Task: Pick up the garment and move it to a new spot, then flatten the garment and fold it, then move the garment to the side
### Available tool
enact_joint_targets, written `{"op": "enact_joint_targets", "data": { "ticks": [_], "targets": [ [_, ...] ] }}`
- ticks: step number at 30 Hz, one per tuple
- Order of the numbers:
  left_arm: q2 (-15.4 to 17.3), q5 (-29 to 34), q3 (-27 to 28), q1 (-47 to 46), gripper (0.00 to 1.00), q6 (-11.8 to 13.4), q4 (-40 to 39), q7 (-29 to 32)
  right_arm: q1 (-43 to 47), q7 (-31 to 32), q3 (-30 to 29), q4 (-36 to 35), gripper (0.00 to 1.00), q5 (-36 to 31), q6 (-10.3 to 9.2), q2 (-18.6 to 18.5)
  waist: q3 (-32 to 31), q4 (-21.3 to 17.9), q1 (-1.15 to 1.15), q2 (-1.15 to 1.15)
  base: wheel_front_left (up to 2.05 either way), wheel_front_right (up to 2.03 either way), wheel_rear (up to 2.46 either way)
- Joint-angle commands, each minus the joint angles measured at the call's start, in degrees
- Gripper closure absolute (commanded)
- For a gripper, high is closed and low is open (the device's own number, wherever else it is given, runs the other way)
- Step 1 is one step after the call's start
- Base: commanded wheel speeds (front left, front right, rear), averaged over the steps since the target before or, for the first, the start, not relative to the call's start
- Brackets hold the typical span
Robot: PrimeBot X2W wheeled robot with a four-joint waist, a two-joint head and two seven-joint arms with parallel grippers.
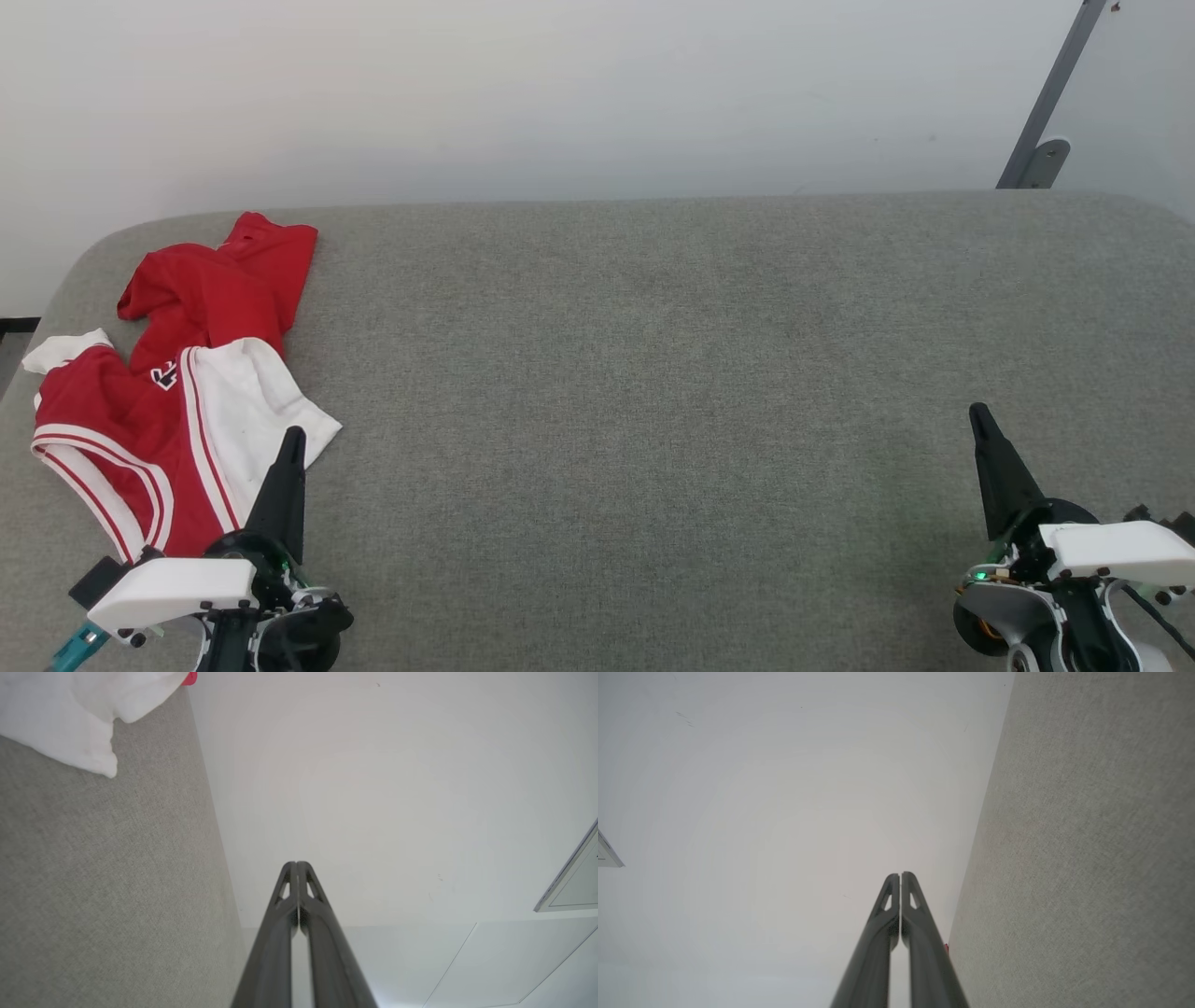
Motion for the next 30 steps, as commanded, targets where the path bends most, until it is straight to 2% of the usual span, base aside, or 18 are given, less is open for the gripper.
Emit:
{"op": "enact_joint_targets", "data": {
  "ticks": [1, 30],
  "targets": [
    [0.13, 0.17, 0.01, -0.77, 1.00, 0.12, -0.05, -0.06, -0.18, -0.01, 0.02, -0.03, 1.00, 0.10, 0.00, 0.08, 0.00, 0.00, 0.00, 0.00, 0.00, 0.00, 0.00],
    [0.13, 0.17, 0.01, -0.77, 1.00, 0.12, -0.05, -0.06, -0.18, -0.01, 0.02, -0.04, 1.00, 0.09, 0.00, 0.08, 0.00, 0.00, 0.00, 0.00, 0.00, 0.00, 0.00]
  ]
}}
